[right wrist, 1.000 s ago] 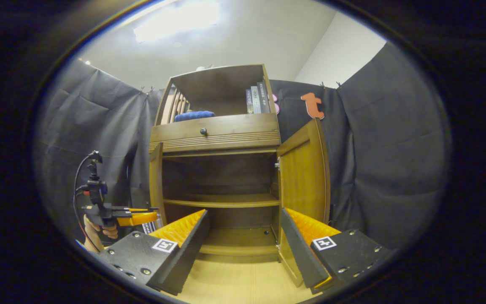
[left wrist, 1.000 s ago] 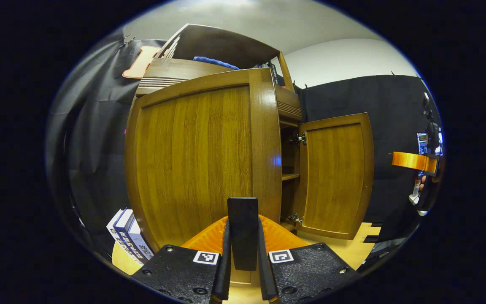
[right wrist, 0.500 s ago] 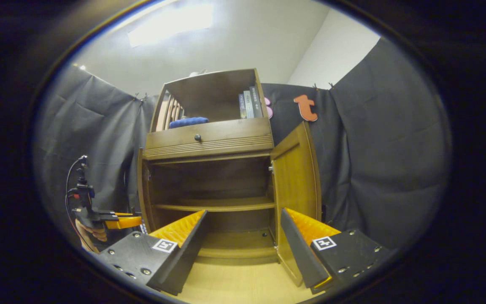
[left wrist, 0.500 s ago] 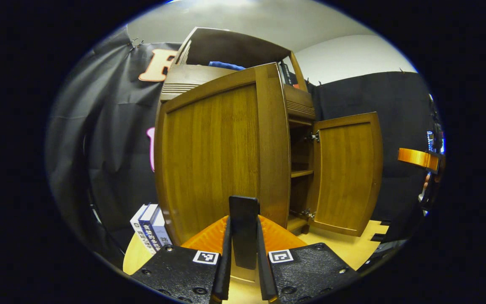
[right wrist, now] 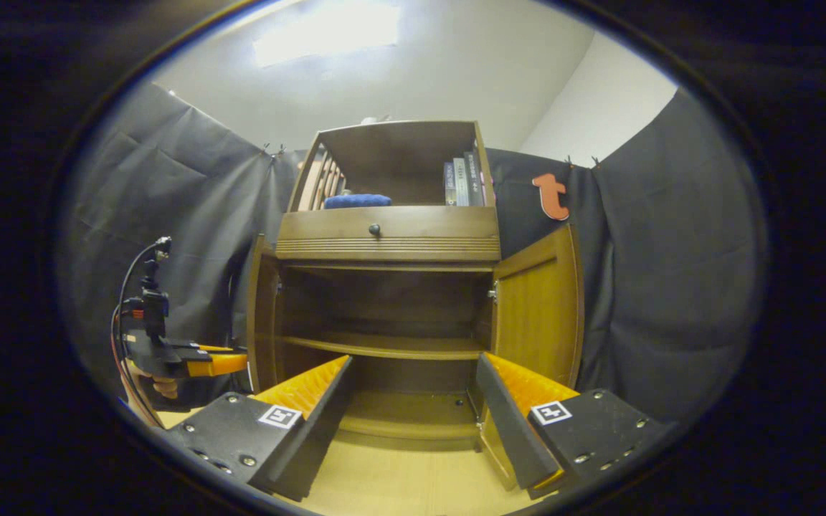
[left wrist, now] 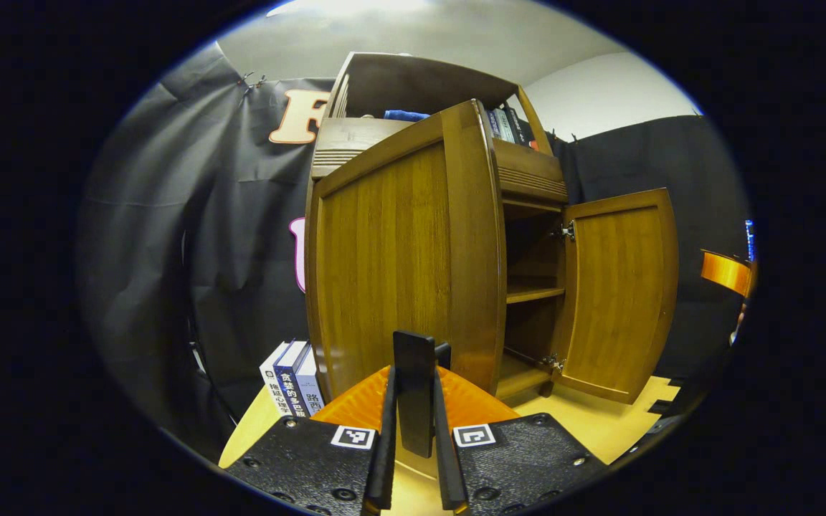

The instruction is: Open the right door of the double-door shoe cabinet with the right hand, and open the left door with the left hand.

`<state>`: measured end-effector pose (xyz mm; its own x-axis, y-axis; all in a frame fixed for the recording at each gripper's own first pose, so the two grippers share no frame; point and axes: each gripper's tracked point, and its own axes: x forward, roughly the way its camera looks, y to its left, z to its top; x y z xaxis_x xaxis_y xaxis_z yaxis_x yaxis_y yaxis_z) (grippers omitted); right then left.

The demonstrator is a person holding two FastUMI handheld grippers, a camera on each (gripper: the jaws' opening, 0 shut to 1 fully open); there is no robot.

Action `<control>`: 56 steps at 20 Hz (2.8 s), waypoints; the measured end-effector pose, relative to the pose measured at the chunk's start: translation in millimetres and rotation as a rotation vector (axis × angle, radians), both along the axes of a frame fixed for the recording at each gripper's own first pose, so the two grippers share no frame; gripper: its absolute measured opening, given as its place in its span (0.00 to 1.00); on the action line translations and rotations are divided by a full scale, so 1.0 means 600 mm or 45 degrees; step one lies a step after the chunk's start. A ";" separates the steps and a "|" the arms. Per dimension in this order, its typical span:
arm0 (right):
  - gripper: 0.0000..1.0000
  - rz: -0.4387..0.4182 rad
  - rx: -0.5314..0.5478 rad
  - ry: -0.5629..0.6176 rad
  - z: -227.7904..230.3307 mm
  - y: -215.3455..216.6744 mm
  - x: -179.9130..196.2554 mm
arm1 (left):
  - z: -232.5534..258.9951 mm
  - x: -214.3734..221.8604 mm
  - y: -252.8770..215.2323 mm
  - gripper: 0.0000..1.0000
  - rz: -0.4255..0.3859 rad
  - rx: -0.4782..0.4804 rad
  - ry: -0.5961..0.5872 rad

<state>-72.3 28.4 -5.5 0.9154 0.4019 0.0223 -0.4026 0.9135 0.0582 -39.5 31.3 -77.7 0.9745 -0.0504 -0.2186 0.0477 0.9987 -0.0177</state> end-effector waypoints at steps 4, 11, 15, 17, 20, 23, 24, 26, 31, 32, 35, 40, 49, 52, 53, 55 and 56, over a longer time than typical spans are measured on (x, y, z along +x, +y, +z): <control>1.00 0.022 0.001 -0.006 0.002 0.015 -0.010 | 0.007 -0.013 0.022 0.24 0.036 0.024 -0.033; 1.00 0.026 0.049 -0.015 0.005 0.021 -0.010 | 0.013 -0.041 0.070 0.18 0.091 0.064 -0.027; 1.00 0.023 0.045 -0.009 -0.002 0.024 -0.007 | 0.015 -0.055 0.104 0.13 0.105 0.091 -0.032; 1.00 0.020 0.049 -0.009 -0.003 0.028 -0.004 | 0.016 -0.063 0.131 0.10 0.148 0.099 -0.041; 1.00 0.028 0.056 0.003 -0.006 0.037 -0.001 | 0.016 -0.071 0.166 0.07 0.190 0.097 -0.032; 1.00 0.038 0.051 -0.006 -0.001 0.044 -0.006 | 0.016 -0.073 0.203 0.06 0.211 0.111 -0.035; 1.00 0.040 0.051 -0.010 0.001 0.046 -0.007 | 0.015 -0.073 0.223 0.05 0.229 0.131 -0.033; 1.00 0.041 0.052 -0.013 0.002 0.052 -0.007 | 0.020 -0.073 0.240 0.05 0.193 0.077 -0.046; 1.00 0.036 0.049 -0.013 0.007 0.055 -0.004 | 0.019 -0.076 0.252 0.05 0.041 -0.024 -0.029; 1.00 0.033 0.049 -0.014 0.008 0.055 -0.005 | 0.018 -0.077 0.252 0.05 0.016 -0.031 -0.023; 1.00 0.026 0.047 -0.016 0.012 0.053 -0.007 | 0.018 -0.079 0.253 0.05 -0.033 -0.053 -0.013; 0.99 0.022 0.045 -0.019 0.016 0.052 -0.006 | 0.019 -0.081 0.250 0.06 -0.047 -0.073 0.001; 1.00 0.032 0.044 -0.007 0.008 0.050 -0.008 | 0.017 -0.110 0.241 0.06 0.002 -0.043 0.005; 1.00 0.029 0.055 -0.009 0.008 0.039 -0.011 | 0.021 -0.119 0.242 0.15 0.044 -0.050 -0.001; 1.00 0.026 0.060 -0.008 0.007 0.036 -0.013 | 0.021 -0.124 0.241 0.16 0.054 -0.043 0.009; 1.00 0.019 0.069 -0.002 0.007 0.026 -0.018 | 0.025 -0.132 0.240 0.16 0.070 -0.031 0.010; 1.00 0.022 0.074 -0.008 0.008 0.022 -0.023 | 0.023 -0.131 0.244 0.16 0.074 -0.033 0.002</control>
<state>-85.9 41.9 -0.6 0.9082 0.4154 0.0515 -0.4186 0.9017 0.1083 -118.2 177.9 -63.6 0.9757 0.0008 -0.2192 -0.0106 0.9990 -0.0437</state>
